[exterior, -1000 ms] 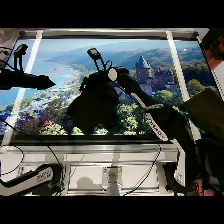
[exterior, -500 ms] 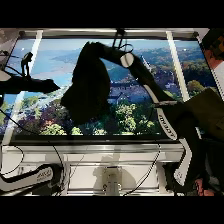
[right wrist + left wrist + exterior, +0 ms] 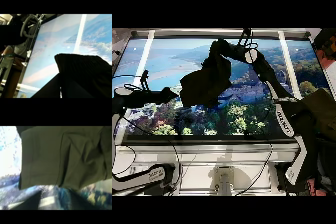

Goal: Fold the clothes and pants, and hang the long-sleeved shirts on hangers.

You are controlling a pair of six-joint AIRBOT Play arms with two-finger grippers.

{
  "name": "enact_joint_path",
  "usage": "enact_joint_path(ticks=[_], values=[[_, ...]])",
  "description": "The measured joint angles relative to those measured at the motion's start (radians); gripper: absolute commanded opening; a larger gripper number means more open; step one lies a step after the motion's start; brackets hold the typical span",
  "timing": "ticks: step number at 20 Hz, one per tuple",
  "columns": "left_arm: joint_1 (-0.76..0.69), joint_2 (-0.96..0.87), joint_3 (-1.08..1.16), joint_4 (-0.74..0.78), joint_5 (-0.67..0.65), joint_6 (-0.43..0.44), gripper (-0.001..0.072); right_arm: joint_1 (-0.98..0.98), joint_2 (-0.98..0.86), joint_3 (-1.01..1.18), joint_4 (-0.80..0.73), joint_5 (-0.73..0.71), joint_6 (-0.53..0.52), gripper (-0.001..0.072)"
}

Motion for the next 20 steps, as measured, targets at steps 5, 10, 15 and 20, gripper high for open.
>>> enact_joint_path(ticks=[5, 10, 15, 20], values=[[0.006, -0.039, -0.015, -0.06, 0.05, 0.093, 0.0505, -0.016, 0.0, 0.0, 0.003, 0.055, 0.004, 0.0021], [0.006, -0.125, -0.018, -0.079, 0.08, 0.165, 0.0503, -0.029, 0.001, 0.0, 0.007, 0.111, 0.005, 0.0021], [0.005, -0.173, -0.018, -0.086, 0.086, 0.223, 0.0503, -0.031, 0.001, 0.0, 0.009, 0.126, 0.005, 0.0021], [-0.012, -0.186, -0.018, -0.092, 0.087, 0.26, 0.0499, -0.031, 0.001, 0.0, 0.014, 0.13, 0.005, 0.0021]])
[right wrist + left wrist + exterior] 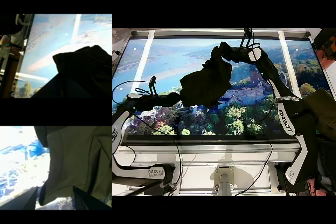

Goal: Fold the clothes and pants, and hang the long-sleeved shirts on hangers.

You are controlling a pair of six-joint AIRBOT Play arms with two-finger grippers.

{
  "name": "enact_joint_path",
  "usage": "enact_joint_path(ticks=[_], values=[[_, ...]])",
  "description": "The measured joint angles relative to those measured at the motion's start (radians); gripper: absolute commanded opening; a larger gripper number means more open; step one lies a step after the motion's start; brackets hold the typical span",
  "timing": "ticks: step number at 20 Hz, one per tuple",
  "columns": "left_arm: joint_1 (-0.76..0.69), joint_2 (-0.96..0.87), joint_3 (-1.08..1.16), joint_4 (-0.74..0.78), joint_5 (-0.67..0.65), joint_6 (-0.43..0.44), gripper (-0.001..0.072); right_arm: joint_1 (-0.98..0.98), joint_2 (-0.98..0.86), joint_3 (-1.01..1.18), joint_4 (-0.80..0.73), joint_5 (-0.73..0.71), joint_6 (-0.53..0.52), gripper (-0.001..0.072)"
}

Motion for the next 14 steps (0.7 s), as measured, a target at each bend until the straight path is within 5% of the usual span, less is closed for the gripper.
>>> enact_joint_path(ticks=[4, 5, 7, 14], values=[[-0.035, -0.005, 0.0, -0.011, 0.0, 0.042, 0.0455, 0.0, 0.0, 0.0, 0.002, 0.002, 0.0, 0.0021], [-0.044, -0.008, 0.0, -0.013, 0.0, 0.047, 0.038, 0.0, 0.0, 0.0, 0.004, 0.002, 0.0, 0.0021], [-0.055, -0.018, 0.0, -0.015, 0.0, 0.056, 0.001, 0.0, 0.0, 0.0, 0.009, 0.002, 0.0, 0.0021], [-0.044, 0.001, 0.016, -0.205, -0.028, 0.078, 0.0004, -0.025, 0.001, 0.0, 0.016, -0.003, 0.021, 0.002]])
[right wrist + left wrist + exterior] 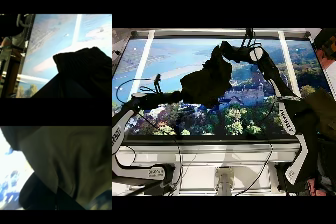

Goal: Fold the clothes and pants, and hang the long-sleeved shirts on hangers.

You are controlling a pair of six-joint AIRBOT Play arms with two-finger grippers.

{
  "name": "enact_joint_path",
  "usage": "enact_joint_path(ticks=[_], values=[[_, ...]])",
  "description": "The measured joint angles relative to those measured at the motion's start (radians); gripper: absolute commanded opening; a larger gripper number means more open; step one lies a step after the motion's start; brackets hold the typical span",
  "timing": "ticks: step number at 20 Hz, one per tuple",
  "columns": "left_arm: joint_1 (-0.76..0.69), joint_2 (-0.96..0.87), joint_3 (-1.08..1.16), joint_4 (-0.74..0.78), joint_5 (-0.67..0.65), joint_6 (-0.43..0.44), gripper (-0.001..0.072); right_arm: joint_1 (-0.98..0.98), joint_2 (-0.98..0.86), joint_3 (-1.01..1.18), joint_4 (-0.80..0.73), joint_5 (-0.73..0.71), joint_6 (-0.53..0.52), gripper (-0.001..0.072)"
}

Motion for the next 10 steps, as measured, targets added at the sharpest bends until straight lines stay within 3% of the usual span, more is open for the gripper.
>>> enact_joint_path(ticks=[3, 6, 10], values=[[0.022, 0.063, 0.053, -0.27, -0.002, 0.051, 0.0003, -0.029, 0.001, 0.0, 0.012, -0.033, 0.081, 0.002], [0.03, 0.108, 0.167, -0.503, 0.037, 0.095, 0.0002, -0.042, 0.005, 0.0, 0.117, -0.177, 0.147, 0.002], [0.026, 0.123, 0.414, -0.63, 0.116, 0.118, 0.0001, -0.029, 0.02, 0.001, 0.258, -0.462, 0.181, 0.002]])
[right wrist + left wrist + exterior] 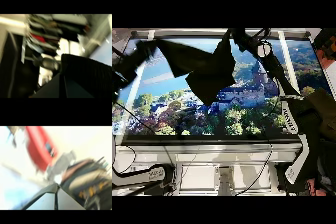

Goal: Fold the clothes and pants, and hang the long-sleeved shirts on hangers.

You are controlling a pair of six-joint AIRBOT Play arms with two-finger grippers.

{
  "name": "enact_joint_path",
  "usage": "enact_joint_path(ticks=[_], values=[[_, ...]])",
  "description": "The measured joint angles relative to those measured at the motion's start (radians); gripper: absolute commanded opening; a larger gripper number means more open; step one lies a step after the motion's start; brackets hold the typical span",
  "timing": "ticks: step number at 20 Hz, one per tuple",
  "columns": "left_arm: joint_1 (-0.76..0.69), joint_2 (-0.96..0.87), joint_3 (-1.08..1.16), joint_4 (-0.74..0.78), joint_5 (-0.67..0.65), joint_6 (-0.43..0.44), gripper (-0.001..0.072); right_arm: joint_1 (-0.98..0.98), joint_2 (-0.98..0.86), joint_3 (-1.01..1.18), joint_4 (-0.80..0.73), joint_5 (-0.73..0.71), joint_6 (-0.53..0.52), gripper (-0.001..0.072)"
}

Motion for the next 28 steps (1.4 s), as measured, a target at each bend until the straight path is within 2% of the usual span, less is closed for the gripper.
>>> enact_joint_path(ticks=[3, 5, 8, 10, 14, 18, 20, 24, 28], values=[[-0.001, 0.003, 0.181, -0.008, 0.038, -0.001, 0.0001, 0.003, 0.032, 0.021, 0.034, -0.111, 0.008, 0.002], [-0.005, 0.003, 0.269, 0.041, 0.056, -0.053, 0.0, -0.002, 0.064, 0.032, 0.039, -0.145, 0.011, 0.002], [-0.019, 0.002, 0.335, 0.105, 0.082, -0.115, 0.0, -0.045, 0.122, 0.04, 0.027, -0.107, 0.014, 0.0018], [-0.025, -0.017, 0.373, 0.135, 0.103, -0.164, 0.0, -0.093, 0.154, 0.042, 0.022, -0.018, 0.014, 0.0019], [-0.039, -0.084, 0.449, 0.233, 0.058, -0.267, 0.0001, -0.212, 0.189, 0.043, 0.049, 0.215, -0.024, 0.002], [-0.063, -0.149, 0.471, 0.553, -0.094, -0.435, 0.0002, -0.344, 0.199, 0.024, 0.007, 0.561, -0.016, 0.002], [-0.078, -0.182, 0.475, 0.726, -0.217, -0.501, 0.0001, -0.392, 0.201, 0.014, -0.099, 0.774, 0.019, 0.0019], [-0.135, -0.226, 0.468, 1.017, -0.462, -0.576, 0.0, -0.432, 0.203, 0.006, -0.402, 1.183, 0.082, 0.0018], [-0.213, -0.23, 0.414, 1.26, -0.565, -0.649, 0.0, -0.42, 0.214, -0.019, -0.597, 1.426, 0.076, 0.0018]])
